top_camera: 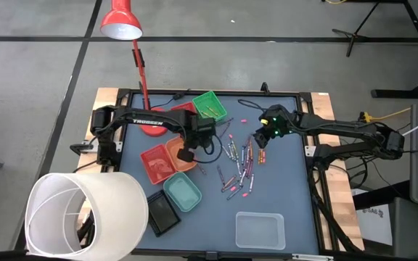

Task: Sort crayons
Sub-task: Put the brown crayon into the orange bin, then put the purple crayon into the white bin

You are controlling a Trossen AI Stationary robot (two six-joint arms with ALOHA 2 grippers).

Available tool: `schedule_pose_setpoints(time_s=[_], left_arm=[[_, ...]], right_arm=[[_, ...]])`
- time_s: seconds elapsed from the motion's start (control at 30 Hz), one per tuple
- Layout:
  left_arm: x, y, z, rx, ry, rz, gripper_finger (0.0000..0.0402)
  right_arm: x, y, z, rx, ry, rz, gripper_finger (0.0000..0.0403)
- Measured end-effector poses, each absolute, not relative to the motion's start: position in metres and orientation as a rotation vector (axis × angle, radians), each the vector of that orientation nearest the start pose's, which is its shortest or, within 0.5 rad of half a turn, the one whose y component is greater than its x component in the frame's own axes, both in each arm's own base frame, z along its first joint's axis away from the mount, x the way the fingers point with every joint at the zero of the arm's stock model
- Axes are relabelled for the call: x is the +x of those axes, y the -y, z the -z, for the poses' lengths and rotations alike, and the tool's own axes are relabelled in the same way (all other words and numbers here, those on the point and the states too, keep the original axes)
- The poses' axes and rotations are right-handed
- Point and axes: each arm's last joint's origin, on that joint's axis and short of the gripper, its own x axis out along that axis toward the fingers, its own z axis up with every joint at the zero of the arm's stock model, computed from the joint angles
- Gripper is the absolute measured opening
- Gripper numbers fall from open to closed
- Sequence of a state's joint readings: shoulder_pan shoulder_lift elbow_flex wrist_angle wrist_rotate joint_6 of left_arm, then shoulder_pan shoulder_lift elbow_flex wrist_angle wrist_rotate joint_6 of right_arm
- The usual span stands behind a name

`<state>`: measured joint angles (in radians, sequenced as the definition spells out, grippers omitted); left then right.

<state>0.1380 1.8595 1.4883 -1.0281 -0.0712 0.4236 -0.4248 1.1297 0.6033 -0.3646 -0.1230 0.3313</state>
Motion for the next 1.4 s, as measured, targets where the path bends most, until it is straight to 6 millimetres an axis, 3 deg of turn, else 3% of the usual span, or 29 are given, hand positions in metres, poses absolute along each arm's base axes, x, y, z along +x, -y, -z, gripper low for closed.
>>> schedule_pose_setpoints(time_s=[0.27,0.5,0.9,1.4], left_arm=[[0.343,-0.035,-0.227,0.239,-1.565,0.197,0.0005],[0.344,-0.025,-0.227,0.256,-1.570,0.211,0.0009],[0.344,-0.025,-0.227,0.177,-1.574,0.129,0.0081],[0.361,-0.026,-0.229,0.194,-1.394,0.100,0.0091]], right_arm=[[0.192,0.083,-0.196,0.551,-0.817,0.425,0.0124],[0.192,0.083,-0.196,0.474,-0.829,0.389,0.0124],[0.193,0.083,-0.196,0.446,-0.833,0.376,0.0124],[0.198,0.086,-0.197,0.075,-0.832,0.206,0.0124]])
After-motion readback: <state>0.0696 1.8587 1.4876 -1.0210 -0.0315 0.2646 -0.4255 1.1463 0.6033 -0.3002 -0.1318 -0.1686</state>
